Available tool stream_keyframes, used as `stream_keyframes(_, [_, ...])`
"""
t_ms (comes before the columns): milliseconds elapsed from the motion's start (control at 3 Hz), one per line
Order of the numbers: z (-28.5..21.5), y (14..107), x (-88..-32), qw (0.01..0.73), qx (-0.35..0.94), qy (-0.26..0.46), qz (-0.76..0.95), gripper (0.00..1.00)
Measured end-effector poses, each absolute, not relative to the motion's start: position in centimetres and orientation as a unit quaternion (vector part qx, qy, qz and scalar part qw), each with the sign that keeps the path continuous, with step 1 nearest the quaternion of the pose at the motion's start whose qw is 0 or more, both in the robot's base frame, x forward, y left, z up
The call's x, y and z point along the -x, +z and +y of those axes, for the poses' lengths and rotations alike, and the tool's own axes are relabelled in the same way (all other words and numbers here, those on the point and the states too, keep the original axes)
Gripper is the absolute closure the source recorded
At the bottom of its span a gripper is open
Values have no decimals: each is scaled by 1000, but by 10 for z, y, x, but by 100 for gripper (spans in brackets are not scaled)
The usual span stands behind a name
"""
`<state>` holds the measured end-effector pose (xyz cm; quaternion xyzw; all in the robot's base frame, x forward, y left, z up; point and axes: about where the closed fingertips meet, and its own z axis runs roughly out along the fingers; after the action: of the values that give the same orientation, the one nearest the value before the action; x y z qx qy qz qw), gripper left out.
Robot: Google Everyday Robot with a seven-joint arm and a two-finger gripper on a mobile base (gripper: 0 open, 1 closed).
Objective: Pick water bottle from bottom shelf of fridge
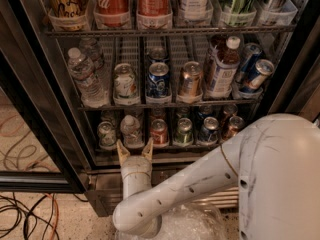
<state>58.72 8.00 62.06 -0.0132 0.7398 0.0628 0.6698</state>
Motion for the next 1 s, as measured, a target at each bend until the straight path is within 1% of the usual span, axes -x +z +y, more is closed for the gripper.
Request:
stream_keyframes(667, [95,640,-604,693,13,64,718,33])
stream_keyframes(1000, [99,643,-609,698,8,57,714,40])
